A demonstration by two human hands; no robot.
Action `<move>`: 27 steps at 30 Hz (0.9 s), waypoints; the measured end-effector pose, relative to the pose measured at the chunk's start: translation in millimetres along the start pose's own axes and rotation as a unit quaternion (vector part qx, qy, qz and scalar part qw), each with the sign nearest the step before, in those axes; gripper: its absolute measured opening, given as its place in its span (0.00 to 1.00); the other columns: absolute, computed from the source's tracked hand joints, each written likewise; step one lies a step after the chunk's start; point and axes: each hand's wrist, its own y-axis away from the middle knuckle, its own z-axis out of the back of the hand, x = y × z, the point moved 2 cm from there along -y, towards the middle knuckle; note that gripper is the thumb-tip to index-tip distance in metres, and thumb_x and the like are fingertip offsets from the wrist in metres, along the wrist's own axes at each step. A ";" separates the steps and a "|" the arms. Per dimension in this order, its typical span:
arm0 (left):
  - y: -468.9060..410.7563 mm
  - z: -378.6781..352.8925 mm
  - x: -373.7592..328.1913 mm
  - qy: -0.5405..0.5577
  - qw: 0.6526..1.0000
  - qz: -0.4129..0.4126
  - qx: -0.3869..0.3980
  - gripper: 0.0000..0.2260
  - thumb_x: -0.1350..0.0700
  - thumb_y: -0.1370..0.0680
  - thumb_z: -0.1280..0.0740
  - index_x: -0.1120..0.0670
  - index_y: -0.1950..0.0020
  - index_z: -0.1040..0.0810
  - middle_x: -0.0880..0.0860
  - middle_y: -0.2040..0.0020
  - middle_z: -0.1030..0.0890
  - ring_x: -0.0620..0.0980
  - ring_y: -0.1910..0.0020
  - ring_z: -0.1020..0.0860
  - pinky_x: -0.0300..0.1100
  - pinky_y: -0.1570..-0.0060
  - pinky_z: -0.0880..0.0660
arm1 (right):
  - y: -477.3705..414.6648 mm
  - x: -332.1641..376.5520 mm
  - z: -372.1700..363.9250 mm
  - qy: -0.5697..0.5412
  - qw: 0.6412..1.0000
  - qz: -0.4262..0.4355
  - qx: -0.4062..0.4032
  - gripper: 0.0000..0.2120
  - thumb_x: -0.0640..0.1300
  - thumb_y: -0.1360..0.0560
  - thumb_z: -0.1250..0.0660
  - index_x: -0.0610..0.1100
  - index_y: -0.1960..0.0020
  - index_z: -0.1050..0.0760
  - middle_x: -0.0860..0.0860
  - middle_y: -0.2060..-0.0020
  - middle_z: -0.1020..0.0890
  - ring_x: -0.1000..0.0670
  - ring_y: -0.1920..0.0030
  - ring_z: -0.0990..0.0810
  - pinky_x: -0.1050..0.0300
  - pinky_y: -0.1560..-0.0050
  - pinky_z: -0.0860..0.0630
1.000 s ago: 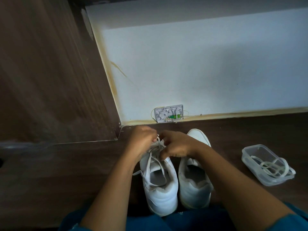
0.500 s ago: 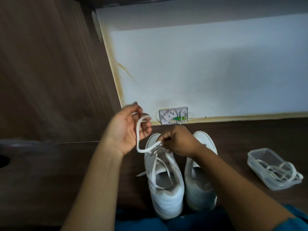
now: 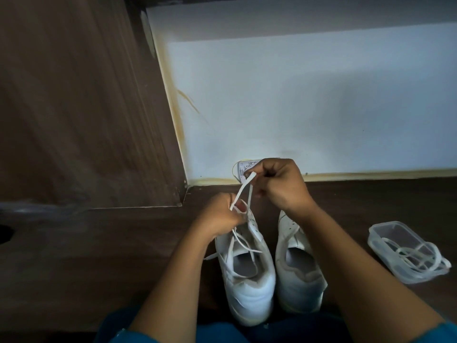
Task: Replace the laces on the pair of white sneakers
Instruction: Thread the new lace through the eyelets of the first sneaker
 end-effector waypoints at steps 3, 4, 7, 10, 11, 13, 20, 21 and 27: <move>-1.5 -2.0 8.8 -0.103 0.993 0.049 0.018 0.06 0.66 0.33 0.31 0.55 0.66 0.23 0.50 0.69 0.25 0.48 0.68 0.26 0.36 0.68 0.32 | 2.3 4.3 4.4 -0.051 0.998 -0.025 0.030 0.14 0.23 0.28 0.38 0.40 0.63 0.23 0.53 0.78 0.22 0.57 0.80 0.29 0.65 0.78 0.31; -1.2 -3.2 9.4 -0.129 0.990 0.065 0.005 0.03 0.65 0.34 0.32 0.58 0.64 0.22 0.52 0.68 0.23 0.49 0.68 0.25 0.37 0.68 0.31 | 3.5 6.6 5.6 -0.054 0.998 -0.031 0.030 0.14 0.23 0.28 0.39 0.40 0.63 0.23 0.54 0.78 0.22 0.58 0.80 0.30 0.66 0.79 0.33; -1.8 -8.4 7.8 -0.173 0.981 0.070 -0.045 0.06 0.63 0.31 0.35 0.59 0.58 0.19 0.57 0.59 0.18 0.55 0.59 0.19 0.42 0.60 0.24 | 2.9 7.0 12.4 -0.088 0.993 -0.075 -0.005 0.13 0.24 0.29 0.42 0.36 0.60 0.23 0.54 0.80 0.24 0.58 0.82 0.33 0.68 0.80 0.39; -1.5 -11.8 4.0 -0.200 0.975 0.048 -0.077 0.04 0.62 0.30 0.35 0.57 0.61 0.21 0.57 0.59 0.18 0.56 0.58 0.20 0.41 0.61 0.25 | -0.4 1.1 21.7 -0.107 0.986 -0.116 -0.060 0.13 0.26 0.29 0.42 0.37 0.59 0.22 0.50 0.82 0.30 0.55 0.82 0.38 0.67 0.80 0.44; -1.7 -11.5 4.4 -0.201 0.975 0.043 -0.082 0.03 0.61 0.30 0.34 0.56 0.62 0.21 0.56 0.60 0.18 0.55 0.59 0.20 0.40 0.62 0.26 | 0.0 0.4 21.7 -0.092 0.986 -0.124 -0.062 0.12 0.28 0.28 0.41 0.38 0.59 0.22 0.50 0.82 0.32 0.54 0.82 0.39 0.67 0.80 0.45; -3.0 -10.2 6.4 -0.174 0.981 0.037 -0.083 0.03 0.58 0.30 0.30 0.55 0.64 0.22 0.52 0.64 0.19 0.51 0.63 0.21 0.38 0.66 0.28 | 0.7 0.3 17.7 -0.074 0.987 -0.132 -0.057 0.10 0.30 0.26 0.41 0.38 0.61 0.23 0.49 0.80 0.33 0.56 0.82 0.41 0.67 0.81 0.45; -5.6 -8.0 9.3 0.046 0.998 0.037 -0.014 0.09 0.64 0.28 0.28 0.55 0.67 0.22 0.51 0.72 0.25 0.44 0.72 0.29 0.36 0.69 0.32 | -0.8 9.2 7.6 -0.127 0.967 -0.217 0.026 0.23 0.52 0.23 0.40 0.41 0.72 0.29 0.50 0.80 0.35 0.51 0.77 0.35 0.54 0.65 0.25; -6.2 -7.0 11.5 0.055 0.997 0.045 -0.010 0.09 0.64 0.27 0.29 0.55 0.67 0.23 0.50 0.73 0.27 0.44 0.72 0.30 0.36 0.70 0.33 | 0.0 12.6 9.1 -0.126 0.964 -0.223 0.065 0.22 0.51 0.23 0.40 0.40 0.71 0.29 0.50 0.81 0.36 0.52 0.78 0.35 0.53 0.63 0.24; -9.7 -7.6 18.1 0.070 0.996 0.049 0.002 0.14 0.70 0.26 0.36 0.55 0.67 0.23 0.51 0.74 0.27 0.46 0.73 0.33 0.37 0.71 0.37 | 22.1 23.3 21.6 0.065 0.863 -0.278 0.416 0.08 0.40 0.34 0.32 0.41 0.55 0.24 0.46 0.69 0.19 0.52 0.71 0.22 0.64 0.71 0.25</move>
